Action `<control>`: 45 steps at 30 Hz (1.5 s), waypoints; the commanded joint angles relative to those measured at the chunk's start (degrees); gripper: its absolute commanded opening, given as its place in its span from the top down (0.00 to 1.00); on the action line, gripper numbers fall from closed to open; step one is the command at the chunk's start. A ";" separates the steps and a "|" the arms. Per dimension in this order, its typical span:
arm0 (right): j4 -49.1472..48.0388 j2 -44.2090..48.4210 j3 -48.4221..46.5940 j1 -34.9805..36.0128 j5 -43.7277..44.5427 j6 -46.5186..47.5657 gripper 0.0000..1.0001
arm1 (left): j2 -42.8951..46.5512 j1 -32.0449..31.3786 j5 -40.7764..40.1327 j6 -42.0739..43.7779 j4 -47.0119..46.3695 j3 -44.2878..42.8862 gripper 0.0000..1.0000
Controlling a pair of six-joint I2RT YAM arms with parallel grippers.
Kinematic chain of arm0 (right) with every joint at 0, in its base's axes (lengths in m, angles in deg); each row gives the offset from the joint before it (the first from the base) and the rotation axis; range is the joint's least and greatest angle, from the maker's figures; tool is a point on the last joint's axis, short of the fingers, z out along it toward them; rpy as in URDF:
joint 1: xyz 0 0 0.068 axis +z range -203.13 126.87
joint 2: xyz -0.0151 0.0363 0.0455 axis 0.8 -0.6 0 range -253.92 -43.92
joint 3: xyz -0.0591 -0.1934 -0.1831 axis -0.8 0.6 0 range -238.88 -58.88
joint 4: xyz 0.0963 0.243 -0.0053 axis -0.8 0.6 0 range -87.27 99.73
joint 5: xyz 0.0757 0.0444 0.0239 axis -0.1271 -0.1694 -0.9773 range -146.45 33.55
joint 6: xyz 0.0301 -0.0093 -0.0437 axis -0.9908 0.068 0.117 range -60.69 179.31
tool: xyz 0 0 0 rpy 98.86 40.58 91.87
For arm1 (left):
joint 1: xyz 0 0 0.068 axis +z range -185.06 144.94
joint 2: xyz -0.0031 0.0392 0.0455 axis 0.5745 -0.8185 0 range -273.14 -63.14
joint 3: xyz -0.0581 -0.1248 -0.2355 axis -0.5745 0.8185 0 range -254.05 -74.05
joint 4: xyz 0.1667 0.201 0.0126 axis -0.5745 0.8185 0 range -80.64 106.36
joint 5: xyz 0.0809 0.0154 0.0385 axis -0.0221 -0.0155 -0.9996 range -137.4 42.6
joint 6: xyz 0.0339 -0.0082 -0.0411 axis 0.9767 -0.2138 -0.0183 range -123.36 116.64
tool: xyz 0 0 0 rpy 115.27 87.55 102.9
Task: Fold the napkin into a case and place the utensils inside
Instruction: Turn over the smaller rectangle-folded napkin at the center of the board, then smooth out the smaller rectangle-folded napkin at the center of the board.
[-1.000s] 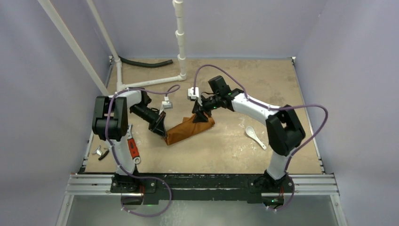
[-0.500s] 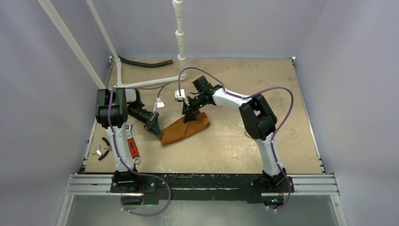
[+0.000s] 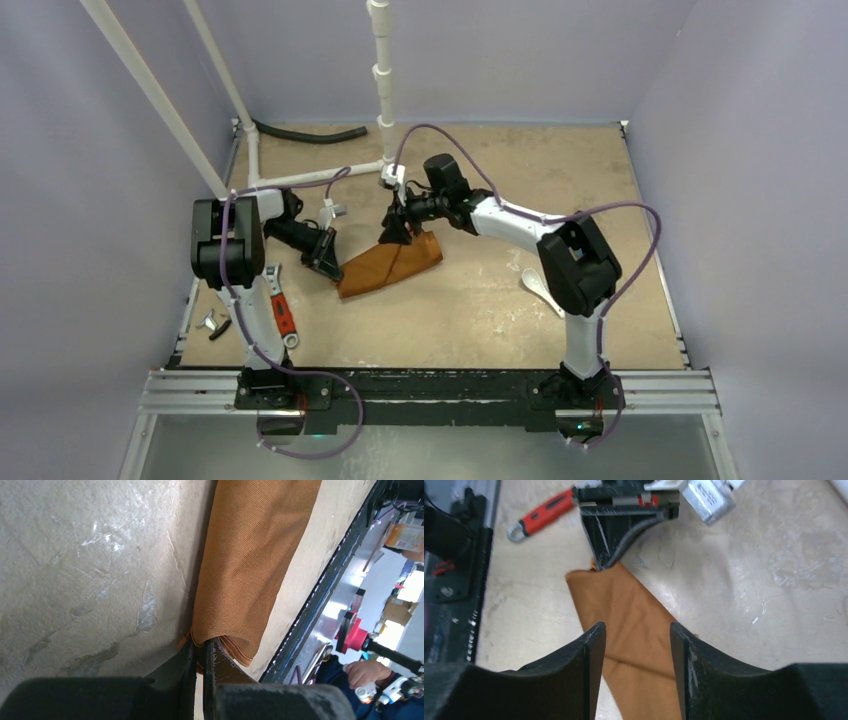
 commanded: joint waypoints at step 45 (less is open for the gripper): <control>-17.89 -3.25 8.52 4.16 5.06 -42.67 1.00 | 14.60 -16.34 -36.04 -8.73 -17.31 0.28 0.20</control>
